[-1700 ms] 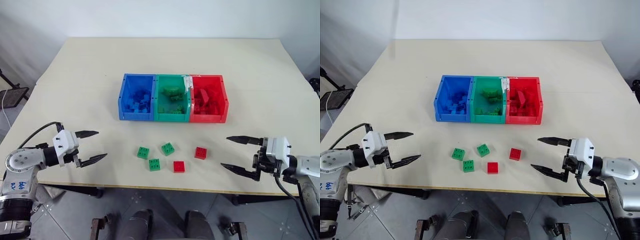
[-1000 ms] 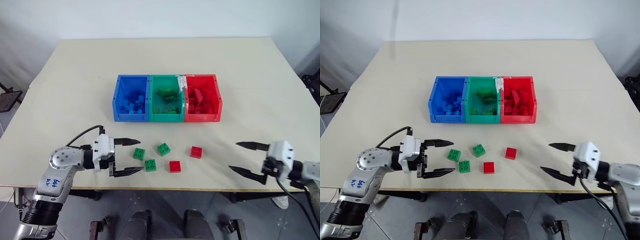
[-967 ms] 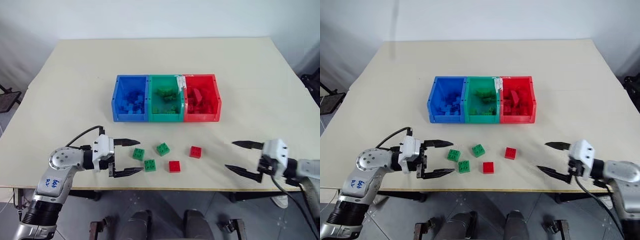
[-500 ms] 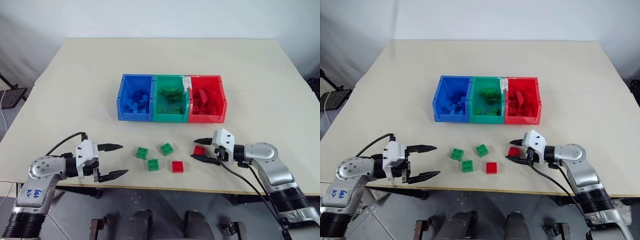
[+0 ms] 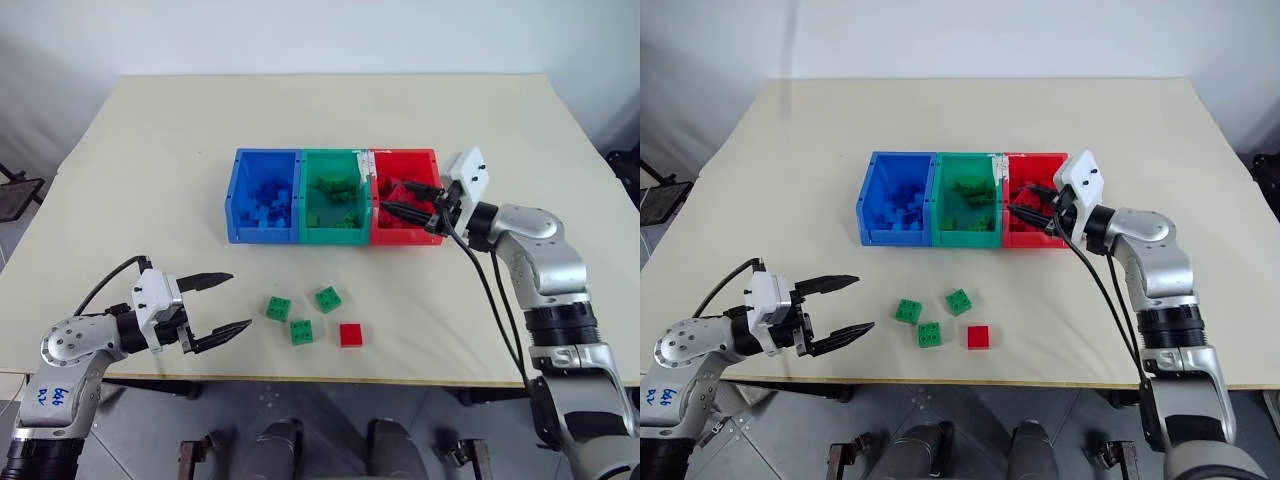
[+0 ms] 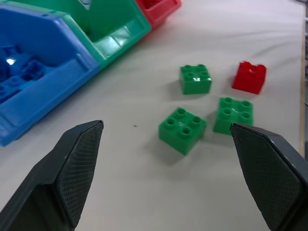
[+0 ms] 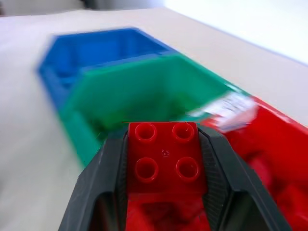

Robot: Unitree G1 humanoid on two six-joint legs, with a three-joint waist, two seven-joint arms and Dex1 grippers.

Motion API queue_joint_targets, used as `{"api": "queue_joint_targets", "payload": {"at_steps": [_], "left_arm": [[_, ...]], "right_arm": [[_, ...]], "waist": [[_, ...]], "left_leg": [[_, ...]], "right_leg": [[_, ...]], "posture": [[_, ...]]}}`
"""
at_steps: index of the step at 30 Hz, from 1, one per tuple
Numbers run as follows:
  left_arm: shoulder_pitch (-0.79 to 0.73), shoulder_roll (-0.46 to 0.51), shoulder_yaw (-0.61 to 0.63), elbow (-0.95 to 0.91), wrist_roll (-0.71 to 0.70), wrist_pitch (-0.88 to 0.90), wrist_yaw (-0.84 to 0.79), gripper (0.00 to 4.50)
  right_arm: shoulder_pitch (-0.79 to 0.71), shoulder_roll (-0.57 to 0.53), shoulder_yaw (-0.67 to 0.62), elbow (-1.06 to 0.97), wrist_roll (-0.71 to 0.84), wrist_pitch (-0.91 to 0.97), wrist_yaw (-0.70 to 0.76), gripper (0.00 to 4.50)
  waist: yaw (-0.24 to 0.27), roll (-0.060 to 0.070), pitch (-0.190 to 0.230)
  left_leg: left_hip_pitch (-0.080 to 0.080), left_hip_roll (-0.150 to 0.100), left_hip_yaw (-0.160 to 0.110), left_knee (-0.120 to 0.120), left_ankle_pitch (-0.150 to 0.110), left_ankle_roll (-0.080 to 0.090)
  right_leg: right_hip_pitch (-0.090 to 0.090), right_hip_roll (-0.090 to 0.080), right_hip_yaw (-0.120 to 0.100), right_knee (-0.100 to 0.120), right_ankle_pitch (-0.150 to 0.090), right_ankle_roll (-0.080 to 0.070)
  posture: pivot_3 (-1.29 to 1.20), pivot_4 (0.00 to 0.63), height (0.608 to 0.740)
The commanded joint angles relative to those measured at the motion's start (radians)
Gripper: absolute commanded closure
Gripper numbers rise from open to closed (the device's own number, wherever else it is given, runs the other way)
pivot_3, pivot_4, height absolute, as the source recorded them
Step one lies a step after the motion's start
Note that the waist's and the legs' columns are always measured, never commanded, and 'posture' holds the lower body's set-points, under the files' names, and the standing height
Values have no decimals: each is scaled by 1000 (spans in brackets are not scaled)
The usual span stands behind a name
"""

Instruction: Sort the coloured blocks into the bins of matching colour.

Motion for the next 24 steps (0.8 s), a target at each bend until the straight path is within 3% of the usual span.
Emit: {"api": "queue_joint_targets", "payload": {"at_steps": [1,5,9,12,16,20,24], "left_arm": [[22,2,51,-64,-44,15,15,0],[35,6,57,-83,-49,35,20,0],[29,17,35,-82,-51,64,1,0],[5,16,6,-73,-40,69,-14,0],[-72,0,-67,-29,-29,64,-61,0],[-139,-23,-135,37,25,8,-88,0],[-198,-53,-181,102,70,-60,-106,0]], "right_arm": [[-104,23,-19,169,-40,-85,-41,2647],[-122,22,-38,201,-29,-145,2,1356],[-26,-38,-61,69,29,-119,110,47],[109,-97,-109,-111,134,-69,215,47],[455,-266,-214,-362,196,-82,359,47],[713,-359,-346,-436,180,-167,405,47],[851,-390,-423,-439,176,-198,421,47]], "waist": [[-2,0,0],[-3,0,0],[0,0,0],[11,0,0],[38,0,0],[29,0,0],[23,0,0]], "left_leg": [[0,0,0,0,0,0],[0,1,1,-1,0,-1],[0,1,1,-1,0,-1],[-1,1,-1,-1,-1,0],[-2,0,0,1,-2,0],[-1,1,5,3,-3,2],[3,4,16,4,-4,1]], "right_leg": [[0,0,0,0,0,0],[-2,0,0,1,0,-1],[-2,1,0,1,0,-1],[-2,1,0,1,0,-1],[-2,0,-1,0,0,-1],[-1,1,0,-1,0,-1],[1,2,0,-4,0,-1]], "posture": [[0,150,740],[0,150,740],[0,150,740],[0,150,740],[0,150,740],[0,150,740],[0,150,740]]}}
